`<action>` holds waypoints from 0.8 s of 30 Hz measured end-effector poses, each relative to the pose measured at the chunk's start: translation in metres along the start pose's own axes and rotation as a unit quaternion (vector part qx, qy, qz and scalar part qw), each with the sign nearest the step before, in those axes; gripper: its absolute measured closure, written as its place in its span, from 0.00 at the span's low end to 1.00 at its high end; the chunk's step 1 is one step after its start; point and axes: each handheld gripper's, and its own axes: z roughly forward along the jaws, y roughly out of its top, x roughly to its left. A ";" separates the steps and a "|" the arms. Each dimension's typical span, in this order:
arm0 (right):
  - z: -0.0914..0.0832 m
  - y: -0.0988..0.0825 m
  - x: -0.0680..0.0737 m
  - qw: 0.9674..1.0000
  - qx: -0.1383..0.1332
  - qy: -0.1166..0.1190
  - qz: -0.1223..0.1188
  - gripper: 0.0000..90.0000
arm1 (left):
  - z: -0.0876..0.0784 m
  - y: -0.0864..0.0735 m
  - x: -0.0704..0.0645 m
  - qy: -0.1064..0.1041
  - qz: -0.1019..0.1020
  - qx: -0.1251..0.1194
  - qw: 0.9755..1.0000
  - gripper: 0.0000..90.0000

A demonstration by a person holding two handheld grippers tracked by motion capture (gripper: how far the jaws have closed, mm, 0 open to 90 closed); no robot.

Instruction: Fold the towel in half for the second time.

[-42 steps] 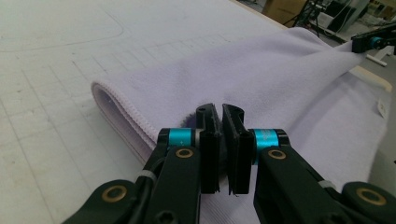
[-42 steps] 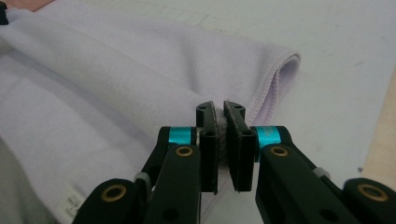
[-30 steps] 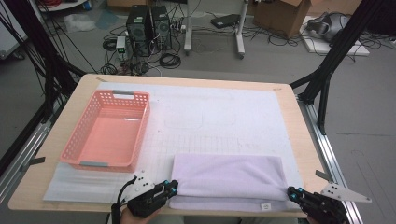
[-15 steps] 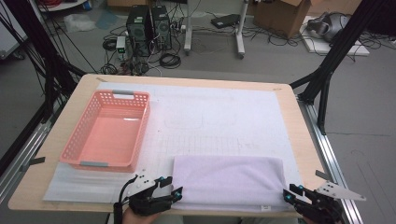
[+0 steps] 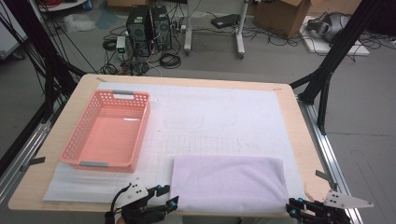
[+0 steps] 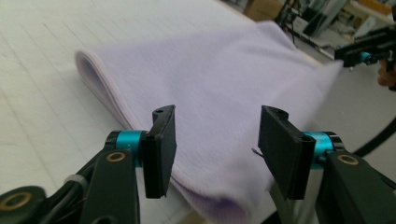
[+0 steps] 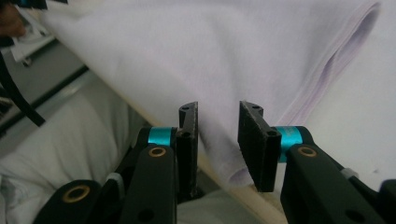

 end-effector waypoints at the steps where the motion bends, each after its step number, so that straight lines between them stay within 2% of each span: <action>1: -0.002 0.001 -0.001 1.000 -0.010 0.006 0.004 0.74 | -0.001 0.002 0.000 0.004 0.001 -0.008 1.000 0.51; 3: -0.004 0.003 -0.001 1.000 -0.023 0.002 0.005 0.74 | 0.000 0.004 0.002 0.013 0.000 -0.012 1.000 0.49; 4: -0.004 0.004 -0.002 1.000 -0.025 -0.007 0.003 0.73 | 0.002 0.005 0.003 0.023 0.000 -0.011 1.000 0.49; 6: -0.001 0.005 -0.004 0.999 -0.025 -0.031 0.008 0.73 | 0.008 0.006 0.008 0.038 -0.004 0.001 0.999 0.49; 8: 0.004 0.006 -0.007 0.997 -0.021 -0.067 0.014 0.71 | 0.015 0.007 0.013 0.052 -0.008 0.009 0.999 0.49; 11: 0.013 0.012 -0.014 0.994 -0.027 -0.100 0.028 0.68 | 0.027 0.014 0.025 0.077 -0.023 0.018 0.997 0.48; 14: 0.021 0.019 -0.023 0.991 -0.032 -0.124 0.036 0.64 | 0.038 0.021 0.035 0.086 -0.040 0.033 0.995 0.49; 16: 0.029 0.024 -0.029 0.990 -0.030 -0.130 0.042 0.63 | 0.047 0.022 0.041 0.085 -0.058 0.052 0.993 0.49; 21: 0.054 0.027 -0.039 0.989 -0.007 -0.137 0.051 0.63 | 0.066 0.019 0.042 0.081 -0.067 0.093 0.990 0.51; 23: 0.058 0.027 -0.041 0.989 0.001 -0.135 0.055 0.79 | 0.069 0.018 0.041 0.093 -0.058 0.099 0.989 0.66; 24: 0.059 0.027 -0.041 0.990 0.002 -0.130 0.050 0.93 | 0.068 0.017 0.041 0.091 -0.057 0.095 0.990 0.79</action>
